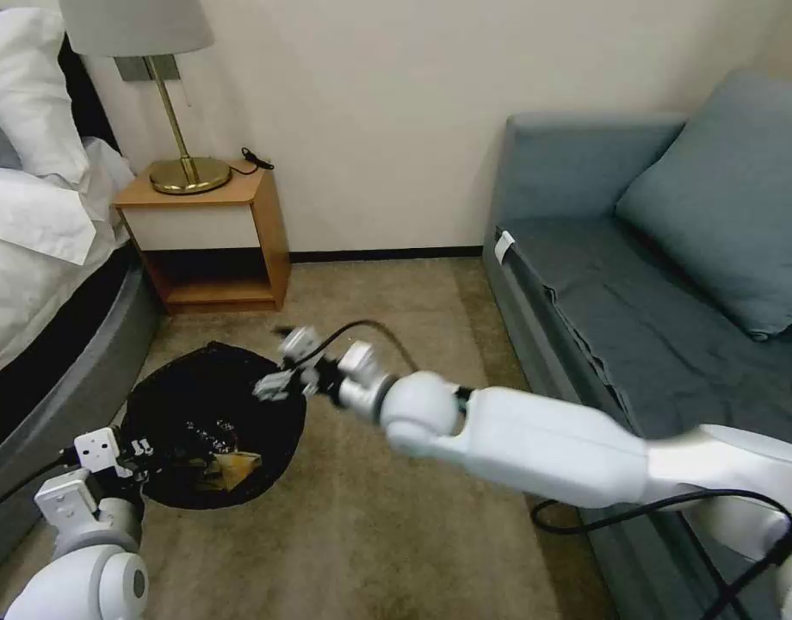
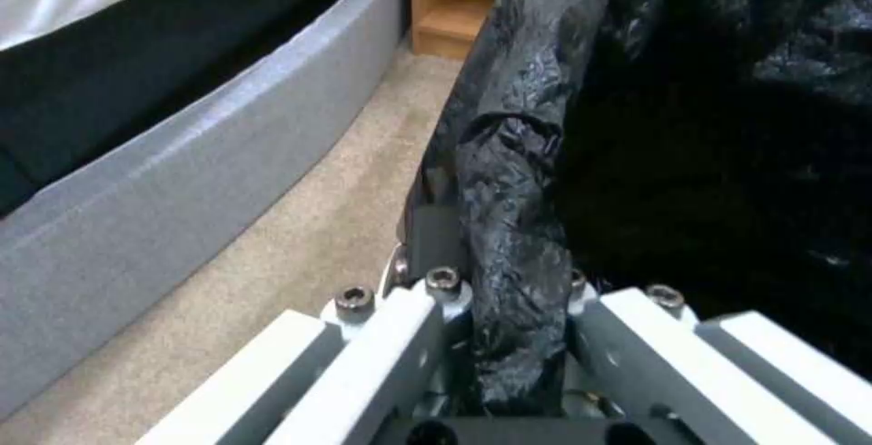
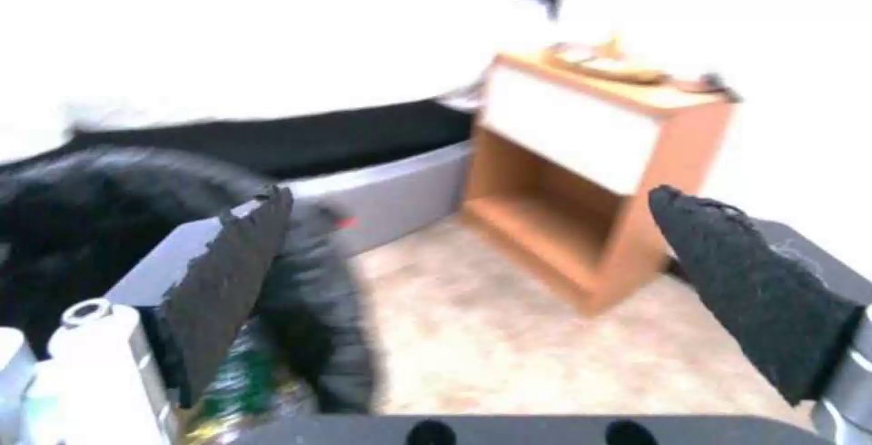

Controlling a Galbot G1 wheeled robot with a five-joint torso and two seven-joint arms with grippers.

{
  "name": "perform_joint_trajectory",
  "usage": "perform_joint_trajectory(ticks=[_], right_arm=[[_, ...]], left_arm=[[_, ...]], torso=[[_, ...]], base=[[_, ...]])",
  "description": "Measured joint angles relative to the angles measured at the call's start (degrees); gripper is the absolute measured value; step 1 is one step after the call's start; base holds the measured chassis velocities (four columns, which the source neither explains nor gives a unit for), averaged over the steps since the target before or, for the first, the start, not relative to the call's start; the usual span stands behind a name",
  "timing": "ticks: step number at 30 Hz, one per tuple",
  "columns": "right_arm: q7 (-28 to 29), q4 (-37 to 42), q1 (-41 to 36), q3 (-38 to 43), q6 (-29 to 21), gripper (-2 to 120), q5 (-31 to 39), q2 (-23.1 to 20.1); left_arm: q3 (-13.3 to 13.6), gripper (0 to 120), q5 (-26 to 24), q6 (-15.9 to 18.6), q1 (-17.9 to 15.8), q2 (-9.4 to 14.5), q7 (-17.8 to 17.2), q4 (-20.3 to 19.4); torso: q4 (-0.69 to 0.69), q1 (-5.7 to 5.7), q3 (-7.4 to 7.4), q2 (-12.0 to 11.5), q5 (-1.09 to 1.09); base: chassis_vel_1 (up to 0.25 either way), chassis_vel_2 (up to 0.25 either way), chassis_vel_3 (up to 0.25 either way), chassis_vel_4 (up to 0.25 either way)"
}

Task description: Pick up the trash bin, then pick up the garbage on the floor and place it into the trash bin.

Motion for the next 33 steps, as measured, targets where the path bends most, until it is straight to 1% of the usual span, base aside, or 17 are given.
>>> perform_joint_trajectory(ticks=[1, 4, 5, 6, 9, 10, 12, 15, 16, 18, 20, 21, 25, 26, 30, 31, 33], right_arm=[[0.0, 0.0, 0.0, 0.0, 0.0, 99, 0.0, 0.0], [1.77, 3.7, -3.47, 6.73, -0.23, 100, 0.2, -3.94], [3.22, 5.52, -6.13, 10.67, -0.23, 100, 0.21, -5.7], [3.22, 5.52, -6.13, 10.67, -0.23, 100, 0.21, -5.7], [5.32, 8.62, -13.98, 20.08, -0.25, 100, -0.36, -8.61], [6.01, 10.22, -18.16, 24.75, -0.27, 100, -1.31, -9.9], [6.29, 11.04, -19.91, 26.78, -0.29, 100, -1.86, -10.43], [9.93, 16.91, -31.67, 38.9, -1.31, 100, -5.16, -11.83], [9.93, 16.91, -31.67, 38.9, -1.31, 100, -5.16, -11.83], [11.82, 19.27, -37.65, 43.45, -1.76, 100, -6.85, -11.28], [13.84, 22.43, -45.74, 48.7, -1.81, 100, -10.15, -9.34], [13.84, 22.43, -45.74, 48.7, -1.81, 100, -10.15, -9.34], [14.52, 25.04, -54.2, 50.51, 0.48, 100, -15.52, -6.78], [14.52, 25.04, -54.2, 50.51, 0.48, 100, -15.52, -6.78], [14.2, 25.68, -60.21, 50.37, 3.52, 100, -20.51, -3.57], [14.2, 25.68, -60.21, 50.37, 3.52, 100, -20.51, -3.57], [13.52, 25.71, -62.89, 49.79, 4.56, 100, -23.29, -1.74]], left_arm=[[0.0, 1, 0.0, 0.0, 0.0, 0.0, 0.0, 0.0], [-0.28, 1, -0.32, -0.02, 0.24, 0.0, 0.07, 0.02], [-0.51, 1, -0.52, -0.06, 0.32, 0.0, 0.07, 0.04], [-0.51, 1, -0.52, -0.06, 0.32, 0.0, 0.07, 0.04], [-0.66, 1, -0.63, -0.09, 0.44, 0.0, 0.07, 0.05], [-0.64, 1, -0.66, -0.09, 0.49, 0.0, 0.09, 0.04], [-0.6, 1, -0.66, -0.09, 0.5, 0.0, 0.11, 0.02], [-0.36, 1, -0.61, -0.1, 0.66, 0.0, 0.12, -0.26], [-0.36, 1, -0.61, -0.1, 0.66, 0.0, 0.12, -0.26], [-0.29, 1, -0.56, -0.11, 0.77, 0.0, 0.13, -0.33], [-0.21, 1, -0.51, -0.14, 0.92, 0.0, 0.15, -0.37], [-0.21, 1, -0.51, -0.14, 0.92, 0.0, 0.15, -0.37], [-0.03, 1, -0.38, -0.21, 1.24, 0.0, 0.18, -0.56], [-0.03, 1, -0.38, -0.21, 1.24, 0.0, 0.18, -0.56], [-0.01, 1, -0.38, -0.21, 1.44, 0.0, 0.2, -1.02], [-0.01, 1, -0.38, -0.21, 1.44, 0.0, 0.2, -1.02], [-0.01, 1, -0.37, -0.21, 1.55, 0.0, 0.23, -1.16]], torso=[[0.0, 0.0, 0.0, 0.0, 0.0], [-0.01, 0.0, 0.0, 0.0, 0.0], [0.02, 0.0, 0.0, 0.0, -0.01], [0.02, 0.0, 0.0, 0.0, -0.01], [0.0, 0.0, 0.0, 0.0, 0.01], [-0.01, 0.0, 0.0, 0.0, 0.03], [0.0, 0.0, 0.0, 0.0, 0.02], [0.0, 0.0, -0.01, 0.0, 0.0], [0.0, 0.0, -0.01, 0.0, 0.0], [0.0, 0.0, 0.0, 0.0, 0.0], [-0.01, 0.0, -0.01, 0.0, -0.01], [-0.01, 0.0, -0.01, 0.0, -0.01], [0.0, 0.0, -0.01, 0.0, -0.02], [0.0, 0.0, -0.01, 0.0, -0.02], [0.01, 0.0, -0.01, 0.0, -0.01], [0.01, 0.0, -0.01, 0.0, -0.01], [0.01, 0.0, -0.01, 0.0, -0.02]], base=[[0.0, 0.0, 0.0, 0.0], [0.0, 0.0, 0.0, 0.0], [0.0, 0.0, 0.0, 0.0], [0.0, 0.0, 0.0, 0.0], [0.0, 0.0, 0.0, 0.0], [0.0, 0.0, 0.0, 0.0], [0.0, 0.0, 0.0, 0.0], [0.0, 0.0, 0.0, 0.0], [0.0, 0.0, 0.0, 0.0], [0.0, 0.0, 0.0, 0.0], [0.0, 0.0, 0.0, 0.0], [0.0, 0.0, 0.0, 0.0], [0.0, 0.0, 0.0, 0.0], [0.0, 0.0, 0.0, 0.0], [0.0, 0.0, 0.0, 0.0], [0.0, 0.0, 0.0, 0.0], [0.0, 0.0, 0.0, 0.0]])
